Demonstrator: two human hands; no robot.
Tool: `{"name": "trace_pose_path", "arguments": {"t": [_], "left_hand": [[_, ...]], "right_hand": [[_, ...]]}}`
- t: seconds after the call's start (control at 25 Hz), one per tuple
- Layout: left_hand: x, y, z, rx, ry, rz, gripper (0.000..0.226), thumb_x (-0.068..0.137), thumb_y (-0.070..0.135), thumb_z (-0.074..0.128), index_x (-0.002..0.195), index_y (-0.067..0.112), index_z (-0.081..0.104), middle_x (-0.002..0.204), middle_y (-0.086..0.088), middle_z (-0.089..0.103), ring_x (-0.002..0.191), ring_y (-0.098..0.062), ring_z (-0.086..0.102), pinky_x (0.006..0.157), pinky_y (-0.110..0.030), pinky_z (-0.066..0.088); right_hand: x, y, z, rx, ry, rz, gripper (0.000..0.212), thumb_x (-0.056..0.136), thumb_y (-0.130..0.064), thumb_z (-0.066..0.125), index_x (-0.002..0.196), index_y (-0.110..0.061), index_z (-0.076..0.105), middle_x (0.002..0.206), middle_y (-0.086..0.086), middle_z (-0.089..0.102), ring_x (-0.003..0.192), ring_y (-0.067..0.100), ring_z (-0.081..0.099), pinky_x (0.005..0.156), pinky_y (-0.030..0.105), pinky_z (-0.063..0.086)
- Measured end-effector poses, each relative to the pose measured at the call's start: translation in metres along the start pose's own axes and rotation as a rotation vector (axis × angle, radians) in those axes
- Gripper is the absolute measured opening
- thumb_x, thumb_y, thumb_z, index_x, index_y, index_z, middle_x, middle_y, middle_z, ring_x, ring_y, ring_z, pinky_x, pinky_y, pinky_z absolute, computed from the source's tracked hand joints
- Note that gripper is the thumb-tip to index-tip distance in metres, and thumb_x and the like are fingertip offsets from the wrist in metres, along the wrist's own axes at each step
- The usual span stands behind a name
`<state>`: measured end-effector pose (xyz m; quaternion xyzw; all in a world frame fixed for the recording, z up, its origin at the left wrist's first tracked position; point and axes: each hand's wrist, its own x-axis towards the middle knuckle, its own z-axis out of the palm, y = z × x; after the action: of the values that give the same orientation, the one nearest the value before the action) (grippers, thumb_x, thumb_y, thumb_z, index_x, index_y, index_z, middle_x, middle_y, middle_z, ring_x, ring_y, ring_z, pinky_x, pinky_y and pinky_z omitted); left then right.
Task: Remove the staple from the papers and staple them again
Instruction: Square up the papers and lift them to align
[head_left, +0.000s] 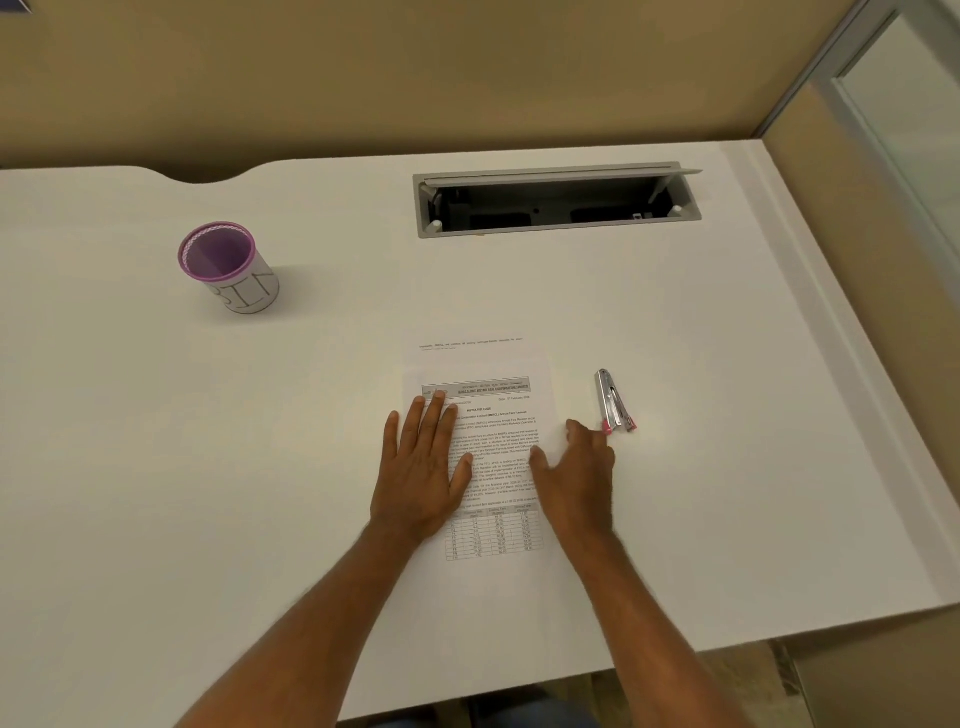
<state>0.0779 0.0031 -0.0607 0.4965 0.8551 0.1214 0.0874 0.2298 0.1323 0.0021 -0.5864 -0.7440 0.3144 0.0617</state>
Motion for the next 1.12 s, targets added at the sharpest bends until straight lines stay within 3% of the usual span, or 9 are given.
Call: {"name": "trace_pose_path", "arguments": {"t": [0.4,0.56,0.68,0.84,0.96,1.12], "left_hand": [[-0.001,0.000,0.000,0.022,-0.012,0.004,0.071,0.103,0.050,0.034,0.163,0.015,0.020,0.173,-0.006,0.012,0.160,-0.025,0.008,0.127,-0.056,0.012],[-0.001,0.000,0.000,0.014,0.003,0.013,0.071,0.103,0.050,0.034,0.163,0.014,0.022,0.173,-0.007,0.014,0.160,-0.026,0.009,0.127,-0.056,0.013],[-0.001,-0.001,0.001,0.018,0.007,0.020,0.071,0.103,0.049,0.034,0.163,0.014,0.021,0.173,-0.007,0.013,0.160,-0.025,0.008,0.127,-0.056,0.013],[-0.001,-0.002,0.002,0.013,0.011,0.022,0.071,0.103,0.049,0.035,0.163,0.014,0.019,0.173,-0.007,0.011,0.160,-0.025,0.006,0.127,-0.057,0.013],[0.000,-0.002,0.002,0.012,0.015,0.025,0.071,0.103,0.049,0.035,0.163,0.014,0.020,0.173,-0.007,0.011,0.160,-0.025,0.006,0.127,-0.057,0.013],[-0.001,-0.003,0.005,0.018,0.028,0.024,0.071,0.103,0.050,0.033,0.163,0.015,0.019,0.173,-0.006,0.010,0.160,-0.025,0.005,0.127,-0.056,0.012]], "right_hand": [[0.023,-0.026,-0.001,0.039,-0.070,0.227,0.072,0.077,-0.049,0.082,0.128,-0.008,0.053,0.131,0.014,0.051,0.127,0.032,0.044,0.100,0.043,0.047],[0.026,-0.027,0.003,0.063,-0.073,0.246,0.076,0.072,-0.059,0.082,0.124,-0.011,0.056,0.123,0.011,0.057,0.116,0.031,0.058,0.092,0.042,0.056],[0.026,-0.030,0.005,0.036,-0.079,0.262,0.084,0.069,-0.067,0.079,0.128,-0.014,0.053,0.125,0.007,0.061,0.115,0.031,0.061,0.097,0.052,0.053],[0.028,-0.034,0.005,-0.008,-0.097,0.283,0.084,0.071,-0.065,0.079,0.133,-0.013,0.054,0.132,0.010,0.055,0.126,0.030,0.049,0.098,0.049,0.050],[0.026,-0.036,0.008,0.007,-0.164,0.298,0.076,0.072,-0.066,0.077,0.126,-0.015,0.059,0.125,0.010,0.052,0.122,0.028,0.046,0.094,0.046,0.052],[0.027,-0.032,0.012,0.289,-0.175,0.306,0.063,0.071,-0.049,0.084,0.117,-0.018,0.055,0.114,0.003,0.066,0.102,0.022,0.065,0.085,0.043,0.061]]}}
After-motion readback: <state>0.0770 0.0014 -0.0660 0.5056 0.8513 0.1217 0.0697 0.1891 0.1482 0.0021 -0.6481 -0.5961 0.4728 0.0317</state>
